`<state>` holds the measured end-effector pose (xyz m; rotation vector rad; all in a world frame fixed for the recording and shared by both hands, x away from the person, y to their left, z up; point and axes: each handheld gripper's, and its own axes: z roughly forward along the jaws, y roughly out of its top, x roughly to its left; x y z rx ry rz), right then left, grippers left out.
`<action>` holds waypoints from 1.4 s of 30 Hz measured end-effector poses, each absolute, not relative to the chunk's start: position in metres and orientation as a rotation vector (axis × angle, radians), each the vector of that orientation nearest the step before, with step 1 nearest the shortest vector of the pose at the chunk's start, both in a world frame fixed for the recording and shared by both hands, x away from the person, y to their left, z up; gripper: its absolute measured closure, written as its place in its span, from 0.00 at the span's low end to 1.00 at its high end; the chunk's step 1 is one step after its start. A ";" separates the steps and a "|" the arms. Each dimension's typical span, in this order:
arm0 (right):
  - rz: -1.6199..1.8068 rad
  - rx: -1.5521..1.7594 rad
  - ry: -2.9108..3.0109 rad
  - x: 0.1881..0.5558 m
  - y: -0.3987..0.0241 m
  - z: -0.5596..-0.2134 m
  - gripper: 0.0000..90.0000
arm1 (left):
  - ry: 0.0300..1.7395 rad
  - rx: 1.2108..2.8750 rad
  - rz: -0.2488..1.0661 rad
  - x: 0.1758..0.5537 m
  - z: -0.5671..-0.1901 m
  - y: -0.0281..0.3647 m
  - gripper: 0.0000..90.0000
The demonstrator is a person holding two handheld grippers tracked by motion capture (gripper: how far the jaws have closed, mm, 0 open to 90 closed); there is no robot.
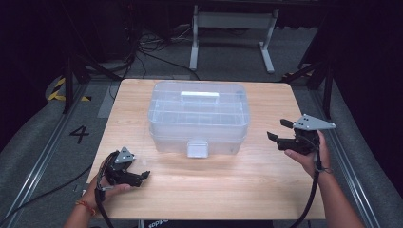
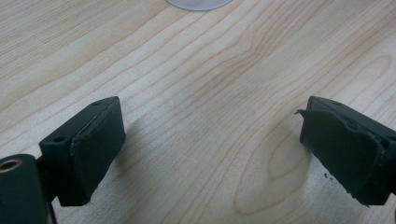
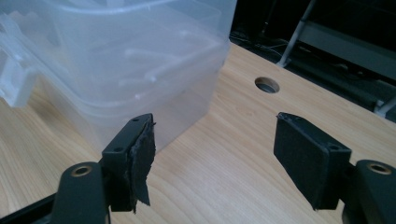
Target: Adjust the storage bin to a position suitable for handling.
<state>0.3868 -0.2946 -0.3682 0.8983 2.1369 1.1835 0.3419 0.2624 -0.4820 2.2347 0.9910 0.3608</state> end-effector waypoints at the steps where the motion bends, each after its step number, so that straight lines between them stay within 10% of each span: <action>1: 1.183 0.890 2.138 0.388 -0.293 -0.367 0.33 | 0.991 2.234 0.361 0.342 -0.482 0.262 0.08; 42: 1.246 0.725 2.176 0.430 -0.219 -0.307 0.38 | 0.989 2.235 0.360 0.342 -0.482 0.262 0.08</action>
